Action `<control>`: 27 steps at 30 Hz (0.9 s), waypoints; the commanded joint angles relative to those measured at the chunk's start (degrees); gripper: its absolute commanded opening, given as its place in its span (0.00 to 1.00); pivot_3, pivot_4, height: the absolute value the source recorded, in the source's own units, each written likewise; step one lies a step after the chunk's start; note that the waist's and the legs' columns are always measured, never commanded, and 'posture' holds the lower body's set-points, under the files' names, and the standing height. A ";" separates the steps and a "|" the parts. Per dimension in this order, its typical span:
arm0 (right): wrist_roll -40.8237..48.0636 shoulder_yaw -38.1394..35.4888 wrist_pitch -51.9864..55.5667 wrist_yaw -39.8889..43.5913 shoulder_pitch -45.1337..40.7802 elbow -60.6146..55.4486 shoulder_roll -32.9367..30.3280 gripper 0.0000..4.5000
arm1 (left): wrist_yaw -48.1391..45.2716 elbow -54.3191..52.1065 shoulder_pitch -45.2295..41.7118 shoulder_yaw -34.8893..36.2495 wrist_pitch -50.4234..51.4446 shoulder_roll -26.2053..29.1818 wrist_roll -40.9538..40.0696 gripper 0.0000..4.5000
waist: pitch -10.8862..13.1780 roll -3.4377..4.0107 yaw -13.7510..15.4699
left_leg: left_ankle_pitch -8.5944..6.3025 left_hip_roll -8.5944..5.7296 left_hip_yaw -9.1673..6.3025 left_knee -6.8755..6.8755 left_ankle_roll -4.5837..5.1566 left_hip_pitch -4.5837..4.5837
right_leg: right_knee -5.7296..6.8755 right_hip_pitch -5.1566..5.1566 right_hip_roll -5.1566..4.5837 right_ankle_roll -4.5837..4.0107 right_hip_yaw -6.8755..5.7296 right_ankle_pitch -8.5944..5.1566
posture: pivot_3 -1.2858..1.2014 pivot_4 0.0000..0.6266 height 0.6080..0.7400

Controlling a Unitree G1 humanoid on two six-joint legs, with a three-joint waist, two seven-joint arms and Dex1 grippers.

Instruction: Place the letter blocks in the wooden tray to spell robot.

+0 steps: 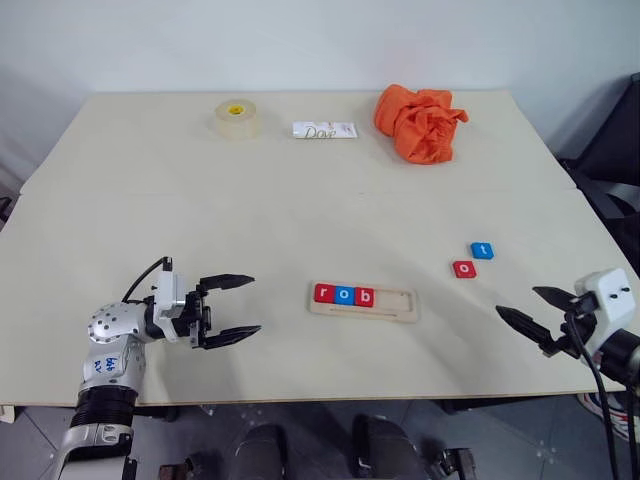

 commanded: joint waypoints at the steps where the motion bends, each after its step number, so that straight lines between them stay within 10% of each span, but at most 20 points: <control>1: -0.04 2.78 1.82 -6.14 -3.85 -1.90 2.80 0.99 | 0.15 -1.55 0.35 0.79 -0.18 0.69 -0.83 1.00 | 0.00 0.00 0.06 | 0.01 0.01 -0.01 -0.01 -0.01 0.01 | 0.01 0.00 0.01 0.00 -0.01 0.00 | 0.52 0.24 1.00; 20: -9.49 14.90 -3.04 -22.05 -13.44 8.30 15.59 0.99 | 2.92 -6.64 3.08 0.78 1.08 0.38 -1.19 1.00 | -0.01 0.01 0.21 | -0.01 -0.01 -0.02 -0.02 0.01 -0.05 | 0.02 -0.02 0.01 -0.02 -0.01 -0.01 | 0.52 0.24 1.00; 27: -10.53 13.94 -5.18 -26.13 -11.96 6.25 17.90 0.57 | 2.16 -5.51 2.10 0.42 1.10 0.26 -1.25 1.00 | -0.01 0.01 0.21 | 0.00 0.00 -0.02 -0.02 0.01 -0.04 | 0.02 -0.02 0.01 -0.02 -0.01 -0.01 | 0.52 0.24 1.00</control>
